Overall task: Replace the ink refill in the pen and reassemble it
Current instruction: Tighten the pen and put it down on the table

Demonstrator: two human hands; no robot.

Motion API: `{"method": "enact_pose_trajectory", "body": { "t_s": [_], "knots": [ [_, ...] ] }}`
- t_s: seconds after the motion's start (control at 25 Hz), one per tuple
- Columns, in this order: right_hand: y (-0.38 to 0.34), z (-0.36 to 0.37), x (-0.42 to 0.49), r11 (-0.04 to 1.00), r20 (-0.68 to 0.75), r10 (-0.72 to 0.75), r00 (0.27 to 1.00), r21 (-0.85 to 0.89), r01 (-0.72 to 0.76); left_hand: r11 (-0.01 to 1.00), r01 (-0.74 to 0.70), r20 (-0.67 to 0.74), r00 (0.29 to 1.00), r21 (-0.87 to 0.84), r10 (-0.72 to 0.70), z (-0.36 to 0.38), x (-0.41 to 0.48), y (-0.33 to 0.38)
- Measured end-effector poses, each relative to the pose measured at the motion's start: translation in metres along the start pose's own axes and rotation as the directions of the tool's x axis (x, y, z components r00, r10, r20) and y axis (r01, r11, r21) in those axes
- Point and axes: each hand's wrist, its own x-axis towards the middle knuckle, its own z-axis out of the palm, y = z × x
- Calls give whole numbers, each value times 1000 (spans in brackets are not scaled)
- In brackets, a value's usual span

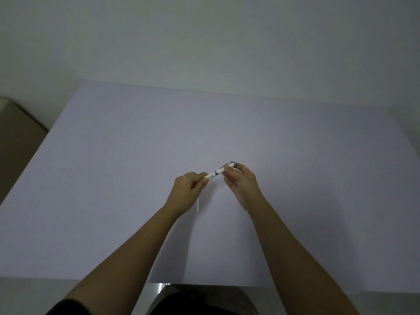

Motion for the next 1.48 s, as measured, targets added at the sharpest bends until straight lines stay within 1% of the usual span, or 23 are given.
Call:
{"method": "enact_pose_trajectory", "body": {
  "t_s": [0.12,0.36,0.44,0.52,0.56,0.6,0.68,0.76,0.84,0.92,0.96,1.08,1.16,1.32,1.36,1.48],
  "knots": [
    [1,1,-4,999,-2,-11,1000,-39,11,1000,-1,-10,1000,-4,1,1,0,2],
    [5,1,-6,992,-4,-8,1000,-129,8,997,-48,-1,999,57,48,2,-4,5],
    [6,2,-7,980,-7,-16,1000,-199,14,988,-63,64,996,139,54,-1,-6,2],
    [8,6,-7,952,-4,-40,999,-305,36,968,-78,142,989,237,45,-2,-8,0],
    [10,8,-8,926,7,-68,998,-371,66,967,-66,157,987,247,27,-2,-10,-2],
    [13,11,-8,889,21,-100,995,-448,99,971,-38,149,989,234,2,-1,-13,-5],
    [23,11,-8,754,35,-157,987,-642,143,979,50,100,992,196,-71,1,-17,-14],
    [38,6,-7,571,60,-198,978,-804,165,971,164,38,984,175,-173,3,-20,-25],
    [58,-2,-8,349,116,-192,974,-920,178,943,270,1,961,195,-276,5,-20,-34],
    [80,-9,-9,133,146,-152,977,-977,167,915,326,-9,943,237,-334,11,-16,-44],
    [91,-12,-10,65,146,-144,979,-985,157,905,339,-5,937,256,-350,14,-13,-47],
    [115,-18,-11,-40,136,-148,980,-991,131,893,306,25,943,330,-332,25,-8,-53],
    [125,-23,-10,-93,137,-171,976,-988,123,886,267,12,956,379,-293,30,-9,-57],
    [135,-26,-8,-130,134,-209,969,-986,108,882,208,-10,974,423,-225,37,-13,-64],
    [135,-25,-9,-112,139,-215,967,-987,117,887,202,-4,975,414,-220,37,-16,-63],
    [136,-26,-7,-116,146,-214,966,-986,123,896,199,-24,978,397,-207,37,-17,-62]
  ]
}}
